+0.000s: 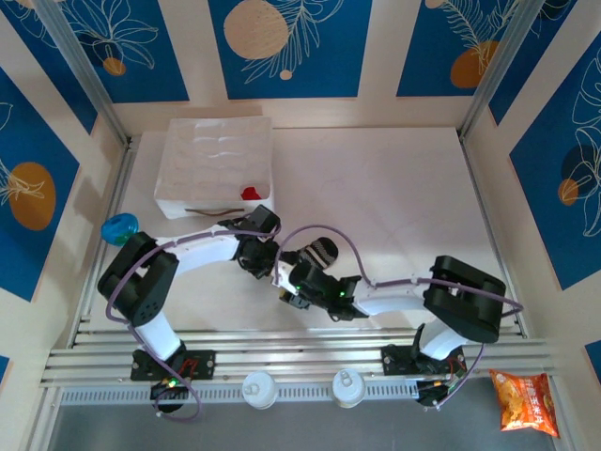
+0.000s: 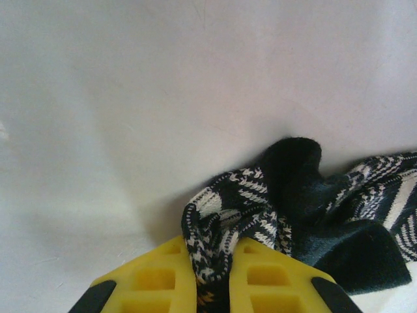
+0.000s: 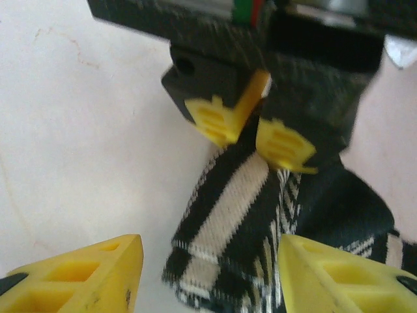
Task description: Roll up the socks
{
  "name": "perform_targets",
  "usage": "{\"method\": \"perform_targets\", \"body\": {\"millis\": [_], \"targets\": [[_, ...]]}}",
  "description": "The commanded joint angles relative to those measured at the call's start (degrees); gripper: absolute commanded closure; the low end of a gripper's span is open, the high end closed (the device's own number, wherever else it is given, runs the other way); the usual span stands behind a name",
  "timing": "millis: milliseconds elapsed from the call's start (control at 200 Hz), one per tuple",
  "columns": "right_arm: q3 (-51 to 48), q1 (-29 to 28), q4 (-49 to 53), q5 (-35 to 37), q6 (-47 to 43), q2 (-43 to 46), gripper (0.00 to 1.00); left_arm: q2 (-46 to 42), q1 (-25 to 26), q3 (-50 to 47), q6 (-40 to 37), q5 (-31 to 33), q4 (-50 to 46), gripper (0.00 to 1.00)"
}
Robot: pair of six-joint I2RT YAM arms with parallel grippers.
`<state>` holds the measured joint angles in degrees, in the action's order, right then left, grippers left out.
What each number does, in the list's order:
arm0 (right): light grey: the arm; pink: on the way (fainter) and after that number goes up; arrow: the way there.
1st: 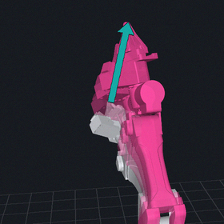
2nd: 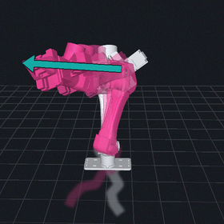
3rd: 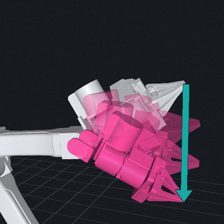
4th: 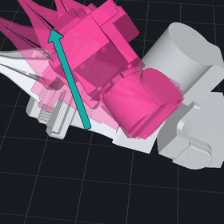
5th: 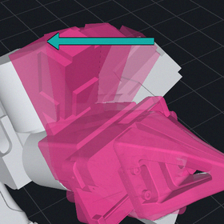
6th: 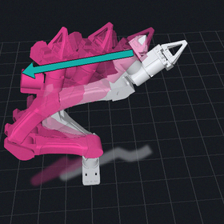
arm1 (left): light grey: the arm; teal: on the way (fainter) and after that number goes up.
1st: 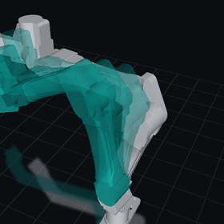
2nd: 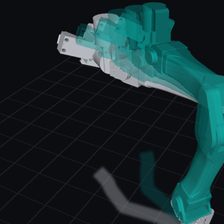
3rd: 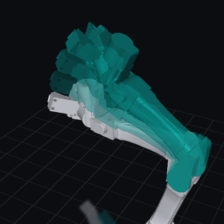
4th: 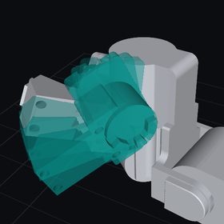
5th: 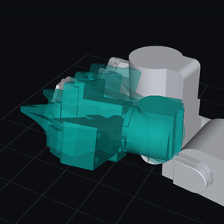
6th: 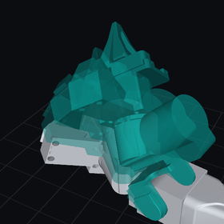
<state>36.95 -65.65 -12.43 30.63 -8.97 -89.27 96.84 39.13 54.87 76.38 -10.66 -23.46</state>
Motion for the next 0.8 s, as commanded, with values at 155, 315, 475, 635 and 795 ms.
{"method": "perform_targets", "body": {"millis": [155, 315, 475, 635, 795], "targets": [[5.2, -0.5, -1.6, 8.2, -3.3, -7.9, 0.45, 2.9, 0.9, -1.2, 0.9, -0.4, -5.4, 0.88], [5.9, -0.4, 0.6, 8.1, -1.3, -11.1, 0.59, 2.2, 0.9, -1.7, 1.8, -1.4, -4.6, 0.88], [4.9, -0.3, 4.4, 10.3, 5.2, -13.1, 0.99, -1.3, 0.8, -3.4, 5.2, -3.1, -3.0, 0.76], [-0.9, 0.7, 3.9, 5.6, 15.7, -10.7, 1.00, -7.2, -0.6, -3.3, 7.8, -1.9, -4.4, 0.45], [-6.9, 2.4, -1.7, -1.8, 24.2, -9.0, 1.00, -9.4, -3.0, -1.7, 5.5, -0.6, -4.7, 0.29]]}}
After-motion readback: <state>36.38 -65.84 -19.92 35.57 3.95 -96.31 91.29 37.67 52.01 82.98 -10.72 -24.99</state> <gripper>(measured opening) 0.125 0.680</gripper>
